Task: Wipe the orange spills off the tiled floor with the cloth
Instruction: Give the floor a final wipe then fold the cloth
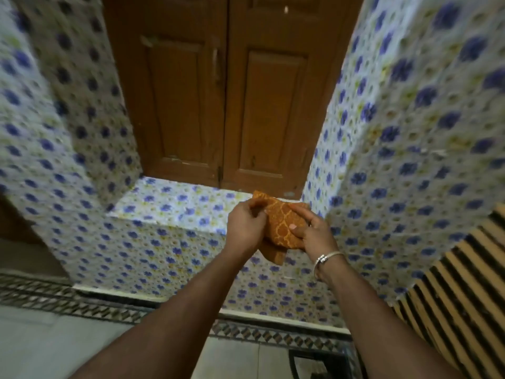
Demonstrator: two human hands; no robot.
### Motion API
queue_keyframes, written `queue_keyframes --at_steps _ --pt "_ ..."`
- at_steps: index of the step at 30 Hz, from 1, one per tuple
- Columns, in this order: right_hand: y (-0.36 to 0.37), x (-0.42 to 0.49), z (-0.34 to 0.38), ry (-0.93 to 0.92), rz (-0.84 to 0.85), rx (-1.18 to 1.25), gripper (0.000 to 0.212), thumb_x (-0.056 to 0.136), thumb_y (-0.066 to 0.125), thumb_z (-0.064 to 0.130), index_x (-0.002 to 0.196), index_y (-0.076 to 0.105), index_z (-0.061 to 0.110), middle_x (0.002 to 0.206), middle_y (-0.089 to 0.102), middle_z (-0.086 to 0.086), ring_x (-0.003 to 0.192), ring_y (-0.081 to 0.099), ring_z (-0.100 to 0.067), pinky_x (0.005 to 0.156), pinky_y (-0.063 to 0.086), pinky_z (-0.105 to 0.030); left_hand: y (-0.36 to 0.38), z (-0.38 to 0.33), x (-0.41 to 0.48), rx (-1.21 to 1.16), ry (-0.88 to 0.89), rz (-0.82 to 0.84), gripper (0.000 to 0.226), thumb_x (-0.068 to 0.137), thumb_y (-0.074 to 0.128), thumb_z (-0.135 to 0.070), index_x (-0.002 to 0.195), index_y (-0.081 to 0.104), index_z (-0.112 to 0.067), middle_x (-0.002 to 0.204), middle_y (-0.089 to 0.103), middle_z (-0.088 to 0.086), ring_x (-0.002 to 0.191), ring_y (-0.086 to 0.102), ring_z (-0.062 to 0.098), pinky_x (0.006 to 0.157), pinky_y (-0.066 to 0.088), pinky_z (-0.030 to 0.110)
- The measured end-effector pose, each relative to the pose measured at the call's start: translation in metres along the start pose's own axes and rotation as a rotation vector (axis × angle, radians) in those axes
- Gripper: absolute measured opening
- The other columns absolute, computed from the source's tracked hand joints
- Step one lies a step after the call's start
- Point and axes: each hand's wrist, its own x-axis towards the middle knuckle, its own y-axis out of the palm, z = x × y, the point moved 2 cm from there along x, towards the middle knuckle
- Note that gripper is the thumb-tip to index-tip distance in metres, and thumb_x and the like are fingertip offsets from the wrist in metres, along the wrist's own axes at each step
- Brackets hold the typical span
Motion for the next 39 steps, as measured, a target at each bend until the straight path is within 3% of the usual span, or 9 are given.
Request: queue_keyframes --at_steps 9,14,17,19,22,26,34,36,39 --pt "0.026 0.019 0.074 -0.016 0.021 -0.142 0.055 0.094 0.053 -0.01 0.137 0.059 0.023 0.145 0.052 -0.003 0.118 0.059 -0.023 0.091 0.058 -0.042 -0.042 -0.05 0.042 0.027 -0.031 0.092 0.039 0.103 0.057 -0.007 0.141 0.061 -0.013 0.139 0.064 0.005 0.119 0.058 0.014 0.104 0.051 0.034" --pt "0.028 0.074 0.051 -0.002 0.08 -0.267 0.06 0.094 0.05 -0.012 0.143 0.053 0.022 0.148 0.049 -0.002 0.081 0.05 0.004 0.067 0.052 -0.022 -0.023 -0.015 0.09 0.087 -0.08 0.169 0.043 0.101 0.057 -0.006 0.142 0.06 -0.019 0.14 0.061 0.006 0.127 0.06 0.027 0.104 0.054 0.049" --pt "0.028 0.122 0.024 -0.018 0.116 -0.37 0.059 0.093 0.051 -0.011 0.144 0.051 0.019 0.148 0.049 -0.003 0.113 0.061 -0.018 0.09 0.056 -0.034 0.002 0.014 0.126 0.125 -0.114 0.177 0.045 0.1 0.054 -0.003 0.142 0.06 -0.018 0.141 0.06 0.006 0.126 0.059 0.027 0.105 0.054 0.049" --pt "0.028 0.153 0.001 -0.024 0.118 -0.441 0.058 0.093 0.052 -0.01 0.144 0.051 0.017 0.145 0.048 -0.004 0.129 0.052 -0.025 0.088 0.052 -0.019 0.021 0.037 0.15 0.145 -0.14 0.178 0.047 0.099 0.053 -0.001 0.142 0.06 -0.018 0.143 0.059 0.006 0.129 0.057 0.026 0.108 0.051 0.044" --pt "0.032 0.189 -0.033 0.002 0.12 -0.52 0.058 0.093 0.048 -0.01 0.145 0.049 0.016 0.14 0.047 -0.009 0.116 0.052 -0.018 0.079 0.047 -0.004 0.045 0.069 0.173 0.162 -0.194 0.191 0.048 0.098 0.052 0.002 0.141 0.06 -0.017 0.143 0.06 0.007 0.132 0.055 0.025 0.108 0.048 0.039" --pt "0.04 0.227 -0.08 0.063 0.134 -0.562 0.064 0.089 0.048 -0.013 0.146 0.048 0.017 0.144 0.043 -0.012 0.135 0.044 -0.027 0.11 0.042 -0.033 0.07 0.112 0.2 0.173 -0.241 0.185 0.047 0.094 0.054 0.003 0.137 0.062 -0.015 0.141 0.062 0.011 0.131 0.058 0.029 0.111 0.048 0.043" --pt "0.057 0.267 -0.145 0.132 0.187 -0.633 0.066 0.086 0.054 -0.01 0.146 0.048 0.019 0.139 0.045 -0.013 0.133 0.045 -0.029 0.108 0.038 -0.028 0.089 0.183 0.232 0.25 -0.259 0.2 0.043 0.096 0.053 0.004 0.136 0.063 -0.011 0.135 0.066 0.013 0.125 0.06 0.028 0.099 0.042 0.027" --pt "0.06 0.274 -0.155 0.135 0.183 -0.645 0.069 0.084 0.054 -0.012 0.145 0.049 0.02 0.139 0.045 -0.012 0.132 0.046 -0.027 0.105 0.037 -0.024 0.093 0.198 0.238 0.26 -0.282 0.202 0.04 0.097 0.054 0.002 0.135 0.062 -0.011 0.133 0.066 0.011 0.124 0.061 0.028 0.099 0.044 0.029" --pt "0.061 0.278 -0.164 0.097 0.152 -0.747 0.066 0.085 0.059 -0.003 0.145 0.049 0.023 0.142 0.044 -0.011 0.133 0.043 -0.031 0.112 0.038 -0.037 0.097 0.216 0.243 0.422 -0.221 0.2 0.036 0.098 0.058 -0.007 0.133 0.059 -0.011 0.133 0.061 0.013 0.124 0.058 0.032 0.099 0.047 0.037"
